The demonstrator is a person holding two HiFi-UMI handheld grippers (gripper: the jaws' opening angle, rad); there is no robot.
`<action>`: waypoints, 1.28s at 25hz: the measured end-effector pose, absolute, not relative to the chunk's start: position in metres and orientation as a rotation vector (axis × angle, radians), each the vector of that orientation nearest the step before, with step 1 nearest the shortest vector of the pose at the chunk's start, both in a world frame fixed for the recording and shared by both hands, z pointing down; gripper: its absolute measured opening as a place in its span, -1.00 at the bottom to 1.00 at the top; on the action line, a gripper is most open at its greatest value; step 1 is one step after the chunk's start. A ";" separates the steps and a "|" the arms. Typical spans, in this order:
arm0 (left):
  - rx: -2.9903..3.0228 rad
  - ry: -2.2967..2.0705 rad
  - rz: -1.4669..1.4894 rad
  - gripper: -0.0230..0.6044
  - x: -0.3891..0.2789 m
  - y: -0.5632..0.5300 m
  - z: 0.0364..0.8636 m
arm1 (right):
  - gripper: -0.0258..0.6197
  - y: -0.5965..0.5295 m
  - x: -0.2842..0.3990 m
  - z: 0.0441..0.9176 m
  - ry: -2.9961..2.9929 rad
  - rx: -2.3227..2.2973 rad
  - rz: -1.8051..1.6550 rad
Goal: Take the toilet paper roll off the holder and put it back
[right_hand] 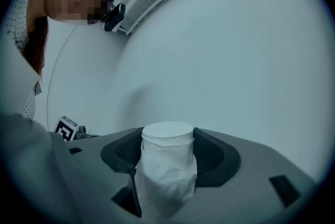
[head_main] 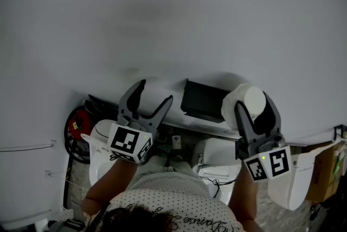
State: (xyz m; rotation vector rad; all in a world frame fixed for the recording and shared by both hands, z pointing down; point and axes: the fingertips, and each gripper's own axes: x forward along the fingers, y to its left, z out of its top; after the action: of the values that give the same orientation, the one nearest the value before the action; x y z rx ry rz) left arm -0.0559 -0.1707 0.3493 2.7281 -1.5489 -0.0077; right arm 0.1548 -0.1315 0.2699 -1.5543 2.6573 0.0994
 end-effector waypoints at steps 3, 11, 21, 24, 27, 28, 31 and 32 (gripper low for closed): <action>2.715 -1.580 -0.008 0.13 -0.063 -0.174 0.349 | -0.02 -0.142 0.146 0.268 2.675 -1.511 0.106; 2.657 -1.667 0.006 0.13 -0.083 -0.184 0.347 | -0.02 -0.170 0.119 0.274 2.753 -1.389 0.080; 2.622 -1.713 0.009 0.13 -0.096 -0.187 0.345 | -0.02 -0.183 0.090 0.303 2.900 -1.318 0.066; 2.616 -1.713 0.005 0.13 -0.096 -0.188 0.347 | -0.02 -0.183 0.086 0.312 2.940 -1.313 0.067; 2.614 -1.711 0.005 0.13 -0.096 -0.187 0.348 | -0.02 -0.184 0.084 0.316 2.954 -1.304 0.060; 2.614 -1.711 0.007 0.13 -0.096 -0.187 0.349 | -0.02 -0.184 0.083 0.316 2.956 -1.300 0.059; 2.612 -1.709 0.010 0.13 -0.095 -0.187 0.350 | -0.02 -0.186 0.081 0.319 2.967 -1.291 0.048; 2.611 -1.710 0.009 0.13 -0.095 -0.187 0.350 | -0.02 -0.186 0.080 0.320 2.973 -1.289 0.043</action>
State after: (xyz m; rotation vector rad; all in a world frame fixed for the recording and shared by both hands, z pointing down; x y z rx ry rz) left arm -0.0953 -0.1873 0.3499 2.6111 -1.7104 0.0095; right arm 0.0804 -0.1859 0.3202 -1.2890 2.9732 0.0427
